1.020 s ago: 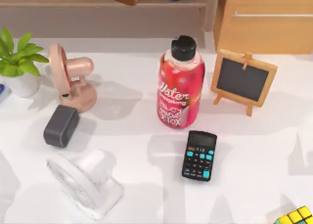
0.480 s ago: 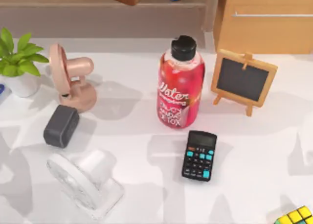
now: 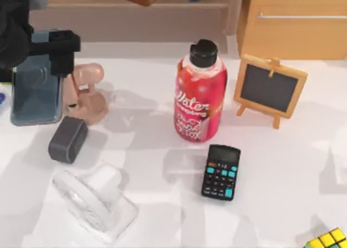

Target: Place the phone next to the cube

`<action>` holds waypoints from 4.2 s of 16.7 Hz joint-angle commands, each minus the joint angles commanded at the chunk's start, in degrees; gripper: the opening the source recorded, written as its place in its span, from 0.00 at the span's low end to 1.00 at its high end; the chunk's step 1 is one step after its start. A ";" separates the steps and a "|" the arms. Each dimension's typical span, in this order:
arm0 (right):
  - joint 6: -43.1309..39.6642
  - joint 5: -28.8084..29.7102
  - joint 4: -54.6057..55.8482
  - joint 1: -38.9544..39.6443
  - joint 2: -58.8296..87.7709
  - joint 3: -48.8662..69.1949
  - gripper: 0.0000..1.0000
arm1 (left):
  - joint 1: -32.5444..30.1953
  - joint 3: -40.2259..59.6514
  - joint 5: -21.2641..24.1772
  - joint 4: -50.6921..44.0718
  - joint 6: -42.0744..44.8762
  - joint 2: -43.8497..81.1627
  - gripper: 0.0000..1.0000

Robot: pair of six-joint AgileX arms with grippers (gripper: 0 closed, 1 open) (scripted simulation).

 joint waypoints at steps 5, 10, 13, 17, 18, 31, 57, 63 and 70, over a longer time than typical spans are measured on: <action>0.00 0.00 0.00 0.00 0.00 0.00 1.00 | -24.92 3.95 2.09 -3.38 -22.08 7.90 0.00; 0.00 0.00 0.00 0.00 0.00 0.00 1.00 | -44.41 6.03 1.02 -4.69 -40.66 17.19 0.00; 0.00 0.00 0.00 0.00 0.00 0.00 1.00 | -52.33 7.08 -0.56 -4.58 -48.99 21.62 0.00; 0.00 0.00 0.00 0.00 0.00 0.00 1.00 | -57.26 8.23 -2.23 -4.31 -54.78 25.06 0.00; 0.00 0.00 0.00 0.00 0.00 0.00 1.00 | -57.50 8.31 -2.34 -4.30 -55.07 25.26 0.00; 0.00 0.00 0.00 0.00 0.00 0.00 1.00 | -57.02 12.13 -2.11 -2.84 -54.50 23.69 0.00; 0.00 0.00 0.00 0.00 0.00 0.00 1.00 | -58.10 21.06 -1.52 3.90 -56.20 22.51 0.00; 0.00 0.00 0.00 0.00 0.00 0.00 1.00 | -57.63 13.73 -1.81 5.54 -55.69 22.78 0.00; 0.00 0.00 0.00 0.00 0.00 0.00 1.00 | -57.64 4.31 -2.11 6.69 -55.04 26.11 0.00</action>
